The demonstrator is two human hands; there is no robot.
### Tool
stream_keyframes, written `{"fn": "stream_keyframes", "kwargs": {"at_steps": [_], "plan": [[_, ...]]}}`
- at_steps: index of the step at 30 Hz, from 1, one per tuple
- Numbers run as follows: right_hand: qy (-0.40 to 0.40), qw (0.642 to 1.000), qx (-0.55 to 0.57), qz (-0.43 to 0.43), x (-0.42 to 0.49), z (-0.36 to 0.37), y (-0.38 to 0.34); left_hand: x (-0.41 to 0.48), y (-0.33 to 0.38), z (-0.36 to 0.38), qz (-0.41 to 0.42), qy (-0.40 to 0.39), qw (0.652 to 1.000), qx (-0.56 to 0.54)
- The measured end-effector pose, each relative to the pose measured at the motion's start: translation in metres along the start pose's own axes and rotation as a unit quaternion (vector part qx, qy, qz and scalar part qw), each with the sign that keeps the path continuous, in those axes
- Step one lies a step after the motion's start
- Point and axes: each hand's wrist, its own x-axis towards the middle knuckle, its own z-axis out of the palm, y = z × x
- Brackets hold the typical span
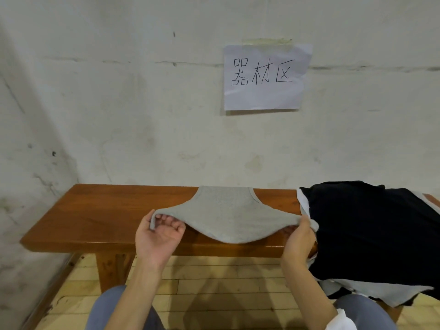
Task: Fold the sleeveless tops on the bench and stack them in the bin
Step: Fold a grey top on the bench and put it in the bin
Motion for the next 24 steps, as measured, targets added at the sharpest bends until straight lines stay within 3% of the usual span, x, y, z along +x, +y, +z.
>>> {"fn": "stream_keyframes", "kwargs": {"at_steps": [5,10,16,24], "plan": [[0.046,0.996,0.008,-0.077,-0.018,-0.002,-0.027,-0.013,0.011,0.010,0.024,-0.036,0.999,0.008],[0.069,0.993,0.009,-0.094,-0.024,-0.011,-0.033,-0.013,0.014,-0.015,-0.085,-0.149,0.985,-0.006],[0.079,0.992,0.024,-0.097,-0.028,-0.014,-0.034,-0.013,0.003,-0.024,-0.126,-0.232,0.965,0.003],[0.077,0.988,0.027,-0.133,-0.032,-0.008,-0.054,-0.010,0.006,-0.012,-0.128,-0.273,0.953,-0.033]]}}
